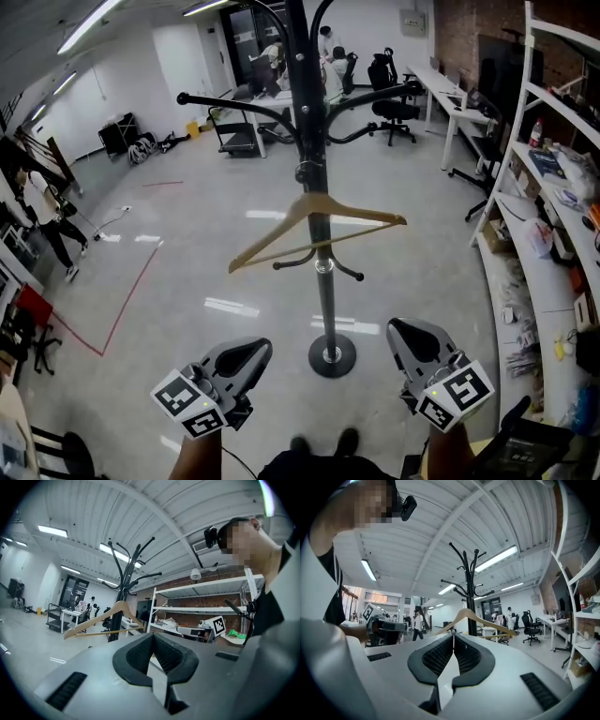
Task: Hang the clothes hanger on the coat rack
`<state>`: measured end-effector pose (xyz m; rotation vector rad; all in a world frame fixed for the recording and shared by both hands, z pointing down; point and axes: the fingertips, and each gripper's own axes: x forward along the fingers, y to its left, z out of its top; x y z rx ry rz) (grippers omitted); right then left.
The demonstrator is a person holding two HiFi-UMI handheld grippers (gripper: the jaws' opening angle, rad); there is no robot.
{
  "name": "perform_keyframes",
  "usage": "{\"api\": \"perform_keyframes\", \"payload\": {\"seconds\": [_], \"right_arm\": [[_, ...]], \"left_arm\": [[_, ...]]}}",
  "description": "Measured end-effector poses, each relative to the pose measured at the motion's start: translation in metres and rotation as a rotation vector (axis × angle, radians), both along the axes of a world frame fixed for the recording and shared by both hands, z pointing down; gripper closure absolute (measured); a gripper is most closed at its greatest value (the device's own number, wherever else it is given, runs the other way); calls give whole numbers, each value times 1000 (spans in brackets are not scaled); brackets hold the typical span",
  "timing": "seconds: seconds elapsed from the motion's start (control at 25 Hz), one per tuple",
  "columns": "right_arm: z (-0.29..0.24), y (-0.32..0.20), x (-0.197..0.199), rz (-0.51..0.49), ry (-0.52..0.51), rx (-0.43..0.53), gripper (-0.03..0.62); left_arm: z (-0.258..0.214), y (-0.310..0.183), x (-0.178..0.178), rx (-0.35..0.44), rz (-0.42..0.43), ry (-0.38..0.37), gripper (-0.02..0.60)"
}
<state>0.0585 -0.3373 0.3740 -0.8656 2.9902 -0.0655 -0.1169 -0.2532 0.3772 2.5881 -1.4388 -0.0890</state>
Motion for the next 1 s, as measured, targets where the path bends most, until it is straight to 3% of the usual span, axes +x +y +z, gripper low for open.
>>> {"api": "perform_keyframes", "payload": {"seconds": [0.28, 0.64, 1.0], "right_arm": [[0, 48, -8, 16, -10, 7, 586], [5, 153, -31, 63, -19, -43, 586], [-5, 234, -11, 120, 13, -32, 586]], "left_arm": [[13, 48, -3, -14, 12, 58, 581], [36, 150, -41, -57, -24, 100, 581], [44, 215, -25, -91, 19, 139, 581]]}}
